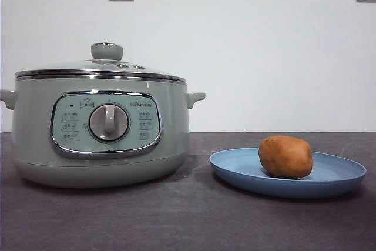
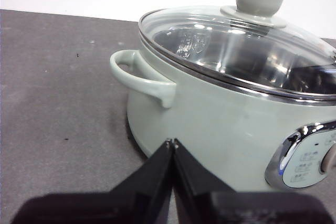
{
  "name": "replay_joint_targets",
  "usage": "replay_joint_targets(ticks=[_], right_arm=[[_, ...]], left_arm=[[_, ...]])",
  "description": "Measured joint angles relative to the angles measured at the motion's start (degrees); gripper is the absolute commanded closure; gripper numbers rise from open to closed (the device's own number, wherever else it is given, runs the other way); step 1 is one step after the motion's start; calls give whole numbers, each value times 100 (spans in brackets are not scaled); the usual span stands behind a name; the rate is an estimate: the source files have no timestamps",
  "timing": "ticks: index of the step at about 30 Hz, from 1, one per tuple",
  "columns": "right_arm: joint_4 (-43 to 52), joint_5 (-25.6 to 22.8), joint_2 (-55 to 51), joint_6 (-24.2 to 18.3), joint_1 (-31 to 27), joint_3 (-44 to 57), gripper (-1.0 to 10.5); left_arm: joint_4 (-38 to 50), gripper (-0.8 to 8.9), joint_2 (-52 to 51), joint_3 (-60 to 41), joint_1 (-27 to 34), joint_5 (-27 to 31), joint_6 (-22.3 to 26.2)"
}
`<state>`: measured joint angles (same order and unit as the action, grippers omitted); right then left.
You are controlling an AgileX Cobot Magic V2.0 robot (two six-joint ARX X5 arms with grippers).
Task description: Take the potato out from the steamer,put the potato on the plate,close the lid
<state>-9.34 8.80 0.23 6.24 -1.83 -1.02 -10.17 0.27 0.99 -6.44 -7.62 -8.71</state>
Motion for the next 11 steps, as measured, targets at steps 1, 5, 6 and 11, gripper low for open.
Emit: replay_joint_targets(ticks=[1, 5, 6, 11], right_arm=[[0, 0, 0, 0, 7, 0, 947], [0, 0, 0, 0, 37, 0, 947], [0, -2, 0, 0, 37, 0, 947], [0, -2, 0, 0, 37, 0, 947]], left_arm=[[0, 814, 0, 0, 0, 0, 0], [0, 814, 0, 0, 0, 0, 0], [0, 814, 0, 0, 0, 0, 0], [0, 814, 0, 0, 2, 0, 0]])
